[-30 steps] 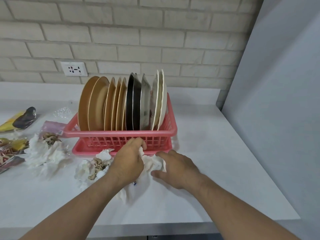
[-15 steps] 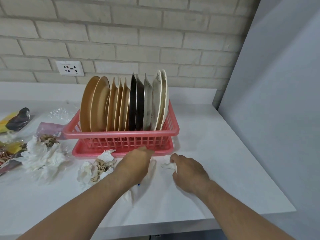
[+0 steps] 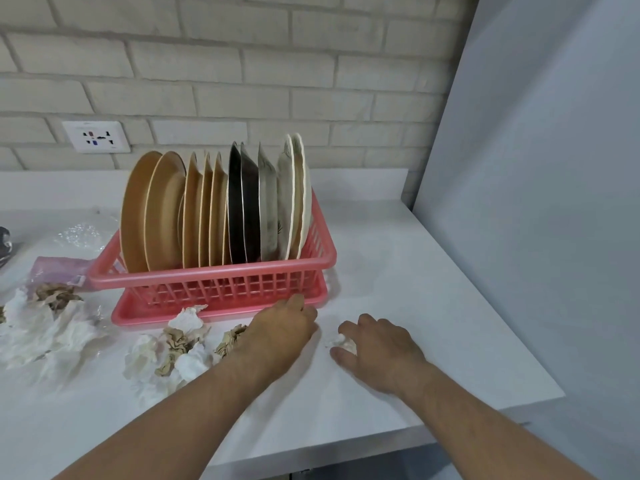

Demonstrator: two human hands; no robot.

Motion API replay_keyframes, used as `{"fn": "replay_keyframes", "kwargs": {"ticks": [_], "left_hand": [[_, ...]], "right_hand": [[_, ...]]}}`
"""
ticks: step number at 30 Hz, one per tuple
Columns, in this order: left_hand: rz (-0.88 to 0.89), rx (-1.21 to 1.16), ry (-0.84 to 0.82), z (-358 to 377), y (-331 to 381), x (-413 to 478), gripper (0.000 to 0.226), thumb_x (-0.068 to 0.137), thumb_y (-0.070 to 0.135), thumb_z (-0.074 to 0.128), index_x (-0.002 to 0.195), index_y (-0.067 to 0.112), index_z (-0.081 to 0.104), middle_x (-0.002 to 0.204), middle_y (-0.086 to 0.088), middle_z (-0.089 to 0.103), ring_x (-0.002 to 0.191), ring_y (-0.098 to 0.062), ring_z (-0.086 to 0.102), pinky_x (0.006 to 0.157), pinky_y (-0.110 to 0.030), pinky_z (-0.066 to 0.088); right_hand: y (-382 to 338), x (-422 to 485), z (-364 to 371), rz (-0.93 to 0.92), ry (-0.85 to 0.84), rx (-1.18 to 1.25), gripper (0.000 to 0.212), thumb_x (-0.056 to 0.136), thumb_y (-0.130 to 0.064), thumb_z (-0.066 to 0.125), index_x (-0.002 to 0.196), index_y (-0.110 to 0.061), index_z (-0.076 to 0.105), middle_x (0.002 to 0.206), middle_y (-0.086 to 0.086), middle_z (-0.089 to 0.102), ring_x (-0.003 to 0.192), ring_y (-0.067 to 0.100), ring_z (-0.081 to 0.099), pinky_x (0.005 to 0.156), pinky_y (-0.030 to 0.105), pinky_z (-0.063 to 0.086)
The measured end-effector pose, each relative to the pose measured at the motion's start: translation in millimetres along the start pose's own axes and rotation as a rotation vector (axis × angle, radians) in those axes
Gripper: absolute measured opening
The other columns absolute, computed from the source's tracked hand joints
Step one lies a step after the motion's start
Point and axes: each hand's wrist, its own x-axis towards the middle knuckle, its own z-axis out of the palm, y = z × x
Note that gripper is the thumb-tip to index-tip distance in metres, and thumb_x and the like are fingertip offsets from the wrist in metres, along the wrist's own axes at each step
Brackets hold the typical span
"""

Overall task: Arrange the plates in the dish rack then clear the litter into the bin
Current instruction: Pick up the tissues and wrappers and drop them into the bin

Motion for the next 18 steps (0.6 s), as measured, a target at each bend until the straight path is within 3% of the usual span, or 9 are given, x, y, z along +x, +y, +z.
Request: {"fn": "replay_keyframes", "kwargs": {"ticks": [2, 6, 10, 12, 16, 18], "left_hand": [[-0.046, -0.128, 0.103, -6, 2, 1, 0.021, 0.102, 0.029, 0.039, 0.115, 0.017, 0.051, 0.108, -0.002, 0.047, 0.093, -0.02, 0.055, 0.071, -0.029, 0.046], [-0.104, -0.241, 0.143, -22, 3, 1, 0.03, 0.103, 0.037, 0.029, 0.12, 0.018, 0.045, 0.107, -0.002, 0.058, 0.088, -0.022, 0.06, 0.072, -0.033, 0.05], [-0.235, -0.446, 0.113, -26, 0, -3, 0.018, 0.102, 0.029, 0.036, 0.116, 0.019, 0.043, 0.09, -0.002, 0.063, 0.073, -0.02, 0.058, 0.062, -0.031, 0.043], [-0.277, -0.575, 0.114, -25, 0, -4, 0.02, 0.101, 0.021, 0.04, 0.119, 0.022, 0.046, 0.095, 0.002, 0.061, 0.078, -0.016, 0.056, 0.065, -0.027, 0.04], [-0.278, -0.645, 0.11, -20, 0, -7, 0.027, 0.096, 0.015, 0.042, 0.118, 0.021, 0.058, 0.112, 0.001, 0.057, 0.102, -0.018, 0.055, 0.086, -0.028, 0.044], [-0.318, -0.673, 0.124, -20, 2, -9, 0.018, 0.095, 0.025, 0.048, 0.106, 0.019, 0.061, 0.104, 0.003, 0.055, 0.096, -0.017, 0.054, 0.078, -0.027, 0.043]], "right_hand": [[0, 0, -1, -0.008, -0.003, -0.011, 0.044, 0.094, -0.061, 0.036, 0.123, -0.03, 0.049, 0.113, 0.0, 0.051, 0.102, 0.024, 0.052, 0.079, 0.035, 0.041], [-1, 2, 1, -0.051, 0.072, -0.029, 0.03, 0.1, -0.043, 0.034, 0.114, -0.02, 0.048, 0.108, 0.003, 0.054, 0.094, 0.027, 0.054, 0.071, 0.033, 0.036], [6, 7, -1, -0.043, 0.097, 0.143, 0.005, 0.097, -0.026, 0.038, 0.099, -0.023, 0.042, 0.098, -0.001, 0.059, 0.082, 0.026, 0.055, 0.068, 0.034, 0.042], [8, 10, 0, -0.038, 0.089, 0.201, 0.009, 0.094, -0.024, 0.038, 0.098, -0.028, 0.044, 0.099, -0.004, 0.06, 0.085, 0.025, 0.057, 0.073, 0.035, 0.046], [8, 15, 0, -0.053, 0.078, 0.244, 0.016, 0.096, -0.039, 0.041, 0.105, -0.034, 0.054, 0.103, -0.007, 0.059, 0.093, 0.022, 0.057, 0.078, 0.031, 0.045], [7, 16, -5, -0.059, 0.066, 0.274, 0.028, 0.087, -0.059, 0.051, 0.095, -0.032, 0.057, 0.096, -0.009, 0.057, 0.089, 0.018, 0.056, 0.074, 0.031, 0.044]]}}
